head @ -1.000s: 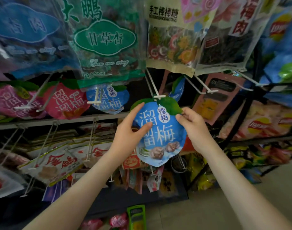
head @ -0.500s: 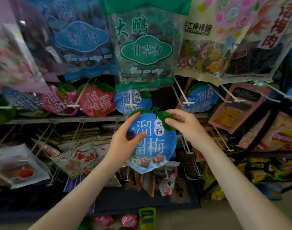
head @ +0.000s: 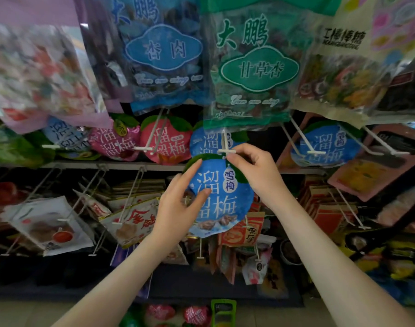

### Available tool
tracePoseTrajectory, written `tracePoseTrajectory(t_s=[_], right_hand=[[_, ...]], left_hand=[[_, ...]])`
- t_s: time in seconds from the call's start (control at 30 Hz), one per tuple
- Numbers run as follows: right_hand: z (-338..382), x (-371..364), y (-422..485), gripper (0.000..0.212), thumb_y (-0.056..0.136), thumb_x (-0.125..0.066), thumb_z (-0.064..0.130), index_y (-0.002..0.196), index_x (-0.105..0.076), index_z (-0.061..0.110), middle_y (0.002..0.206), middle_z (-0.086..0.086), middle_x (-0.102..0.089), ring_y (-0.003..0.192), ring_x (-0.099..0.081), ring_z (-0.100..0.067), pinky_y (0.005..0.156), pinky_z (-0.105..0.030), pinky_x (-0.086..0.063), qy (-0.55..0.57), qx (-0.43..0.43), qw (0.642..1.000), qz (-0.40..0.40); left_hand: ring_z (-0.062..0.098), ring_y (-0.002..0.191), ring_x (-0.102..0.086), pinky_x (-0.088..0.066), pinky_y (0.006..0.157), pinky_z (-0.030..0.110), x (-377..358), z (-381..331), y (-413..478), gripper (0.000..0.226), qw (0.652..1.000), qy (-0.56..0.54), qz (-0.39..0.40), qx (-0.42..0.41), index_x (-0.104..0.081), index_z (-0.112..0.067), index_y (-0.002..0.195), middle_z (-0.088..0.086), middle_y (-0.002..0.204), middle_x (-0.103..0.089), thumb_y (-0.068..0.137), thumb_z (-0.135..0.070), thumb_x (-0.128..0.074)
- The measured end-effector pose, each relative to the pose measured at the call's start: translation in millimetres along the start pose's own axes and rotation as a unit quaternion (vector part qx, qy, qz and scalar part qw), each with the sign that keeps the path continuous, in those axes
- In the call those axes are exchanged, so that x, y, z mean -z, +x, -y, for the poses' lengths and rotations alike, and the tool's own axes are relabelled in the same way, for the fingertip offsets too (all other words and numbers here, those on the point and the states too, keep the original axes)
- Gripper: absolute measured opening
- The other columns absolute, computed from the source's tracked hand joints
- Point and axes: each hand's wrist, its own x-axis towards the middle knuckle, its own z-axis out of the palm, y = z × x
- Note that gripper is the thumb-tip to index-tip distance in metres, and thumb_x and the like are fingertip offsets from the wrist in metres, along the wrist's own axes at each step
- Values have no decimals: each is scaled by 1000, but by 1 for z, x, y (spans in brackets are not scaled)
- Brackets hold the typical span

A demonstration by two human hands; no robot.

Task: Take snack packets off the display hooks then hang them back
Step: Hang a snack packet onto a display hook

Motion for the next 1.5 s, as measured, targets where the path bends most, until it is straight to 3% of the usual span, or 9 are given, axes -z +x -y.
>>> tracePoseTrajectory(t_s=[0.23, 0.63, 0.87, 1.0, 1.07, 1.17, 1.27, 1.37, 1.5], right_hand=[[-1, -9, 7, 14, 94, -53, 24, 87, -61, 15, 87, -11, -63, 81, -63, -27, 73, -48, -52, -14, 4, 999, -38], [-10, -2, 9, 17, 94, -53, 19, 88, -61, 5, 85, -12, -63, 75, -63, -17, 65, -35, -51, 29, -24, 999, -26], [-15, -8, 13, 15, 92, -56, 21, 79, -61, 24, 83, -17, -60, 79, -57, -37, 66, -45, -48, -20, 2, 999, -42], [-25, -11, 30, 10, 93, -55, 25, 86, -60, 19, 80, -8, -61, 67, -55, -20, 61, -32, -38, -58, -12, 997, -55], [-28, -13, 47, 16, 94, -53, 27, 96, -61, 13, 80, 4, -57, 66, -51, -2, 57, -17, -34, -84, -14, 994, -75], [-38, -17, 74, 23, 95, -51, 30, 93, -62, 11, 78, 4, -57, 66, -49, -3, 63, -21, -34, -93, -40, 991, -92], [-55, -20, 88, 25, 92, -53, 39, 90, -60, 15, 84, -2, -61, 85, -59, -21, 74, -37, -44, -125, -42, 983, -130], [-71, -7, 69, 30, 92, -55, 31, 115, -58, 12, 118, -8, -54, 115, -43, -26, 92, -40, -35, -218, -11, 962, -163], [-101, 36, 20, 15, 91, -53, 10, 101, -64, 15, 95, 13, -47, 104, -49, -22, 90, -30, -39, -163, -15, 956, -244]], left_hand=[[14, 82, -52, -46, 69, 15, 3, 3, 16, 59, 999, 17, 6, -29, -32, -49, 131, -1, 99, -52, 88, -23, -62], [23, 80, -50, -47, 68, 20, -5, 9, 24, 57, 998, 21, 40, -33, -33, -50, 131, -19, 106, -45, 90, -22, -60], [-12, 102, -49, -44, 78, 6, -9, 20, 22, 57, 999, 4, 29, -20, -33, -53, 129, -24, 118, -43, 89, -23, -61], [9, 70, -53, -49, 64, 23, -17, 24, 36, 58, 995, 88, 41, -16, -23, -55, 134, -12, 105, -44, 92, -32, -55], [17, 56, -49, -49, 59, 31, -24, 26, 49, 63, 986, 162, 33, -12, -17, -52, 139, 2, 119, -42, 93, -33, -54], [31, 88, -56, -45, 69, 33, -38, 31, 67, 71, 966, 256, 21, -18, -15, -40, 146, 19, 142, -28, 91, -34, -58], [44, 131, -29, -43, 95, 48, -54, 43, 83, 87, 935, 354, 10, 7, -10, -31, 149, 25, 151, -10, 83, -45, -64], [43, 142, -6, -16, 111, 56, -78, 50, 85, 92, 909, 416, -16, 33, -14, -25, 150, 23, 155, 1, 78, -56, -63], [48, 138, -19, -19, 106, 64, -115, 56, 73, 90, 902, 430, -28, -7, -22, -17, 149, 28, 151, -17, 79, -54, -64]])
